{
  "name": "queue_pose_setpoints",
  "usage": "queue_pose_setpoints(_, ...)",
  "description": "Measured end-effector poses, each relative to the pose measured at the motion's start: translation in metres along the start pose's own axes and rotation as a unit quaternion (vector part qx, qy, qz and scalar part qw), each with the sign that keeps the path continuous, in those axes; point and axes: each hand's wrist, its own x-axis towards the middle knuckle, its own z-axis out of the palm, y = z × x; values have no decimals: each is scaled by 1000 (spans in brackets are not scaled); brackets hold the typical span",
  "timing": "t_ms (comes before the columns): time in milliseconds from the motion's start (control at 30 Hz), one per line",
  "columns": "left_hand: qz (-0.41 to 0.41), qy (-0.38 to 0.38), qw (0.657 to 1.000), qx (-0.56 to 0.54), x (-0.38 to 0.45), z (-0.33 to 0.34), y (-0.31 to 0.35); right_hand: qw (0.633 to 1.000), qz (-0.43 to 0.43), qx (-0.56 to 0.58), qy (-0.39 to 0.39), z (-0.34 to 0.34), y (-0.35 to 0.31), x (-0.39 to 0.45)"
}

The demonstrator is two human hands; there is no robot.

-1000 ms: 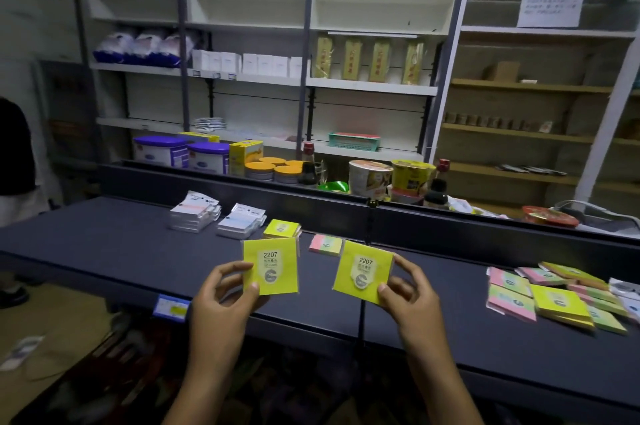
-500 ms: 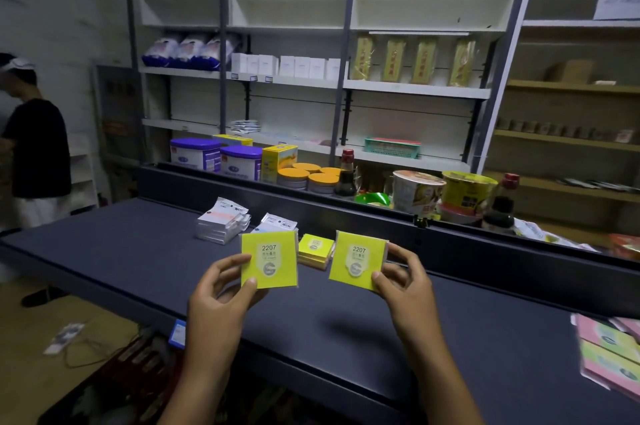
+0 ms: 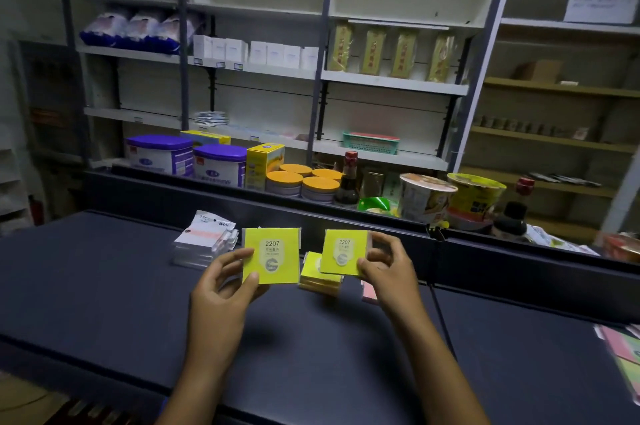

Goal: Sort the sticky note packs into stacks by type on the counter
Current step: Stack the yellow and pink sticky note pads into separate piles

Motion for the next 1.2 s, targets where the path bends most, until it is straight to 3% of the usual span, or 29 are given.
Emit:
queue_pose_setpoints(267,-14,-48,999,8,45,-18,-18,995,19,-84,40,37,8,28)
queue_pose_setpoints(467,-26,-60,998,10,63,-31,-27,987,34,-154,14,46,11,30)
queue_pose_setpoints(800,-34,-68,996,39,76,-37,-32,942,5,-335,-15,58,23,34)
queue_pose_setpoints(1100,-31,-97,993,65,83,-19,-34,918,-35,-393,-34,37,17,37)
queue_pose_setpoints(1200,-15,-120,987,105,88,-5,-33,876,-42,-480,-27,18,10,37)
